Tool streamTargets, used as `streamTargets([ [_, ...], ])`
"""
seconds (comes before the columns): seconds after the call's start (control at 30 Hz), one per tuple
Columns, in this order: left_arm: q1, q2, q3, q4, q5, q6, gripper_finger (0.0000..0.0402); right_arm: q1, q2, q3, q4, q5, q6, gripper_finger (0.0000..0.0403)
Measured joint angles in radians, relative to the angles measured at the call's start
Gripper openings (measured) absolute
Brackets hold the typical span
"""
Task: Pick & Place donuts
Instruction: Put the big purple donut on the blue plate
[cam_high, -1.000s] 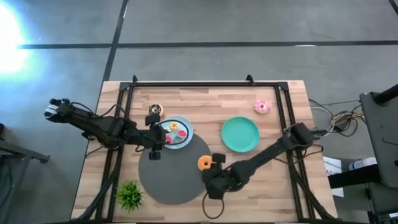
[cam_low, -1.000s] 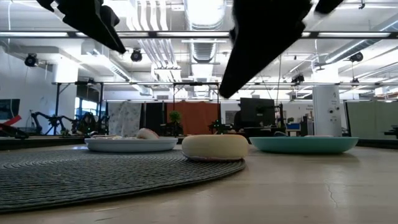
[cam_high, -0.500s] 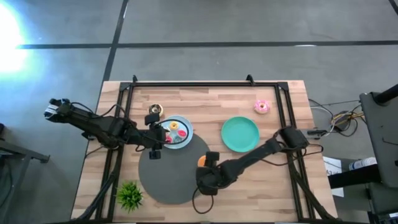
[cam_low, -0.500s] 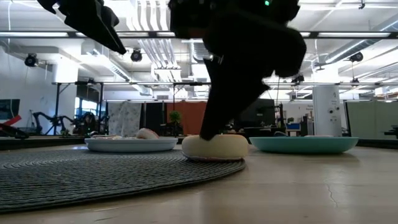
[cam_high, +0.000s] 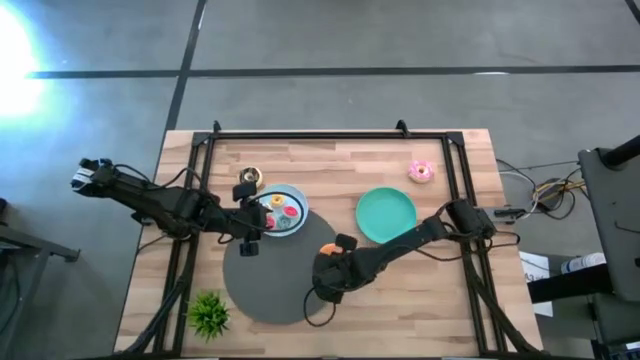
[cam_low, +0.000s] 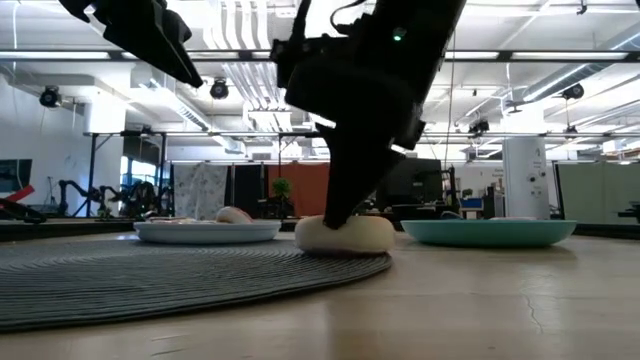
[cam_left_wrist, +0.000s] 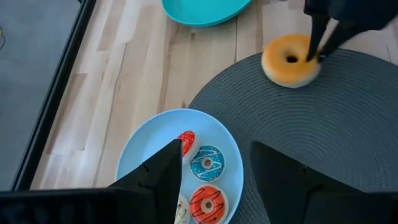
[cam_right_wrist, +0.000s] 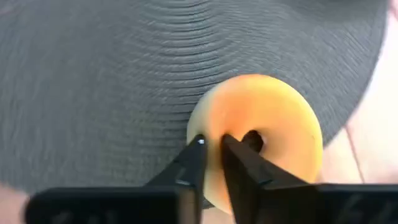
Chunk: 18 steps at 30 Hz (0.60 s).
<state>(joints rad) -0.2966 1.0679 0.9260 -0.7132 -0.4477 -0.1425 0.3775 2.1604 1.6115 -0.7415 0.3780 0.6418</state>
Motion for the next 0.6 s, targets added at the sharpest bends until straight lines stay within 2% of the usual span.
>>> streamTargets([
  [0.03,0.000,0.000,0.000,0.000,0.000,0.000,0.0165,0.000,-0.006,0.000,-0.006,0.011,0.036,0.0021],
  [0.17,0.000,0.000,0.000,0.000,0.000,0.000,0.0165,0.001,-0.077,-0.002,-0.016,0.052,0.203,0.0011],
  [0.23,0.000,0.000,0.000,0.002,0.000,0.000,0.0165,0.012,-0.140,-0.010,-0.017,0.109,0.309,0.0010],
  [0.3,0.000,0.001,0.000,0.009,-0.003,0.000,0.0165,0.032,-0.218,-0.031,-0.031,0.210,0.459,0.0009],
  [0.37,-0.001,0.007,-0.011,0.062,-0.013,0.011,0.0165,0.058,-0.300,-0.083,-0.066,0.316,0.681,0.0009],
  [0.47,-0.005,0.016,-0.055,0.227,-0.015,0.059,0.0165,0.108,-0.408,-0.212,-0.120,0.456,1.126,0.0009],
  [0.53,-0.008,0.026,-0.091,0.355,-0.014,0.108,0.0165,0.142,-0.459,-0.310,-0.126,0.522,1.402,0.0009],
  [0.6,-0.009,0.042,-0.121,0.448,-0.014,0.139,0.0165,0.166,-0.497,-0.401,-0.121,0.550,1.601,0.0009],
])
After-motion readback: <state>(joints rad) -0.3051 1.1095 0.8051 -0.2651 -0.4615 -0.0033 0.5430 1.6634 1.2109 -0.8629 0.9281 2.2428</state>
